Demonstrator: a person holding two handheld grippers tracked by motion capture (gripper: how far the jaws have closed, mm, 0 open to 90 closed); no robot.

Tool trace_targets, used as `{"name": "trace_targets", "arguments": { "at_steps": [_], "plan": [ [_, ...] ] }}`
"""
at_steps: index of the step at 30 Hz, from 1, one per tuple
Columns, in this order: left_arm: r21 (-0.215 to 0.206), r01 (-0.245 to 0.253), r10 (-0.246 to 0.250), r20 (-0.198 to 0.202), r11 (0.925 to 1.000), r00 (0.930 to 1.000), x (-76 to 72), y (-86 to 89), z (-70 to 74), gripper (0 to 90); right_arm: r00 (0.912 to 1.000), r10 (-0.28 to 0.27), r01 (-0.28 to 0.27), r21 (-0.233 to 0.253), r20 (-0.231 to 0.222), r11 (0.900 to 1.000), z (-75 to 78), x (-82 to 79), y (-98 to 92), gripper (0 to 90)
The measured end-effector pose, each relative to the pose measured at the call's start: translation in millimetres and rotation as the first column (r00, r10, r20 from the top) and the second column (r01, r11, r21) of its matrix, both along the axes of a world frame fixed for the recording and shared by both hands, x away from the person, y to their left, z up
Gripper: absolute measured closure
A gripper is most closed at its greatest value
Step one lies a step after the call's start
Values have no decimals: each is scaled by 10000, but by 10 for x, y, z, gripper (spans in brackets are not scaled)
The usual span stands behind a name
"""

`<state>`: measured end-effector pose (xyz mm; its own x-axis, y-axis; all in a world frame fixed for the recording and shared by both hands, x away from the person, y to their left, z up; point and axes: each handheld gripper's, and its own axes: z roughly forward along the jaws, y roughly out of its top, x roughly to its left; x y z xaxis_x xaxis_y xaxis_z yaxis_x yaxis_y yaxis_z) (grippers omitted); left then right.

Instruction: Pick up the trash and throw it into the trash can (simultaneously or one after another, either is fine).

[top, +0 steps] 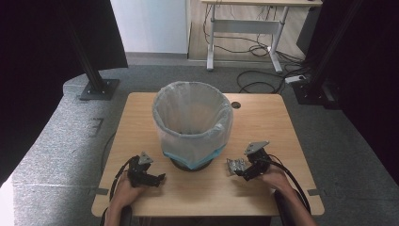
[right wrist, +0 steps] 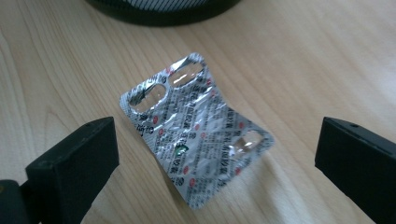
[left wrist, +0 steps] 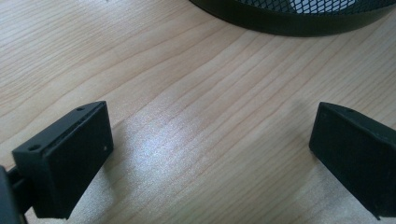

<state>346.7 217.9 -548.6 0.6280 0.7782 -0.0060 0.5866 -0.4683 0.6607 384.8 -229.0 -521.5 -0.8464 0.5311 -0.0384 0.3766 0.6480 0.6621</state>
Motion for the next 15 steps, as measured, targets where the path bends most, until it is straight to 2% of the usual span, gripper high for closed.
{"name": "trace_targets", "arguments": {
  "at_steps": [10,15],
  "plan": [
    [-1,-1,1,-2,10000,10000,0,0,0,0,9991,354,-349,227,-212,9991,-150,75,99,0],
    [0,-2,2,0,10000,10000,0,0,0,0,9984,506,-505,62,-255,9987,-196,104,142,23]
  ]
}}
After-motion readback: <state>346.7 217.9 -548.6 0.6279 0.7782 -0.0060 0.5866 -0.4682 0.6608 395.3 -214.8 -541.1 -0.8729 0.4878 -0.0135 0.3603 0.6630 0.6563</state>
